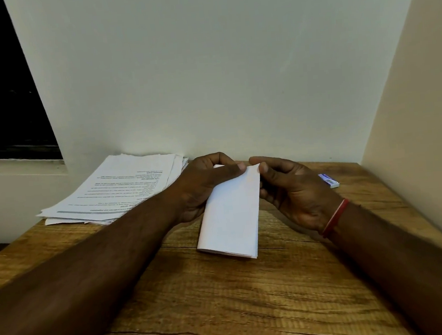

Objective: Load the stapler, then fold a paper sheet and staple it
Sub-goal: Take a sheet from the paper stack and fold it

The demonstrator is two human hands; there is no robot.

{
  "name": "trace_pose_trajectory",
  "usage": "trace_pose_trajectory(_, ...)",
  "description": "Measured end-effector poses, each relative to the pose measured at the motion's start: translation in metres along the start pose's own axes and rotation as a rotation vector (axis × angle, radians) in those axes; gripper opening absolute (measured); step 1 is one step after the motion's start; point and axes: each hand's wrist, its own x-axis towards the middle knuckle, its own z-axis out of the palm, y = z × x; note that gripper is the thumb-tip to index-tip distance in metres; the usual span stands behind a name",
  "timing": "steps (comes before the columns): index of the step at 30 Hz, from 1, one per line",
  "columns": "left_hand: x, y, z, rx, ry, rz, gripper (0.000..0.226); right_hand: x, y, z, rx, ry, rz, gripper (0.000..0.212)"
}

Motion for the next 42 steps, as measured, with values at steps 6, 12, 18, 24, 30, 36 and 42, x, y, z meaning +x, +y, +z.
trace_pose_trajectory(6,-0.001,0.003,0.002,-0.044,-0.002,-0.051,0.028,-0.003,-0.002,0.002,0.008,-0.019,-0.004,0.019)
trace_pose_trajectory(12,-0.002,0.007,0.002,-0.098,-0.036,-0.102,0.038,-0.002,-0.003,0.002,0.050,-0.020,0.013,0.019)
trace_pose_trajectory(18,-0.003,0.010,0.003,-0.136,-0.042,-0.124,0.027,-0.001,-0.002,0.002,0.075,0.012,0.003,0.016)
trace_pose_trajectory(24,-0.001,0.009,-0.002,-0.061,0.041,-0.058,0.019,0.003,0.002,-0.002,-0.016,0.037,-0.043,0.025)
trace_pose_trajectory(30,0.003,0.013,-0.010,0.309,0.286,0.300,0.010,0.000,0.005,0.007,-0.309,0.114,-0.165,0.038)
trace_pose_trajectory(36,-0.001,0.017,0.000,0.458,0.240,0.461,0.018,0.000,0.003,0.007,-0.517,0.209,-0.314,0.018)
trace_pose_trajectory(42,0.005,0.006,0.001,0.373,0.303,0.401,0.029,0.005,0.004,0.003,-0.344,0.229,-0.291,0.018)
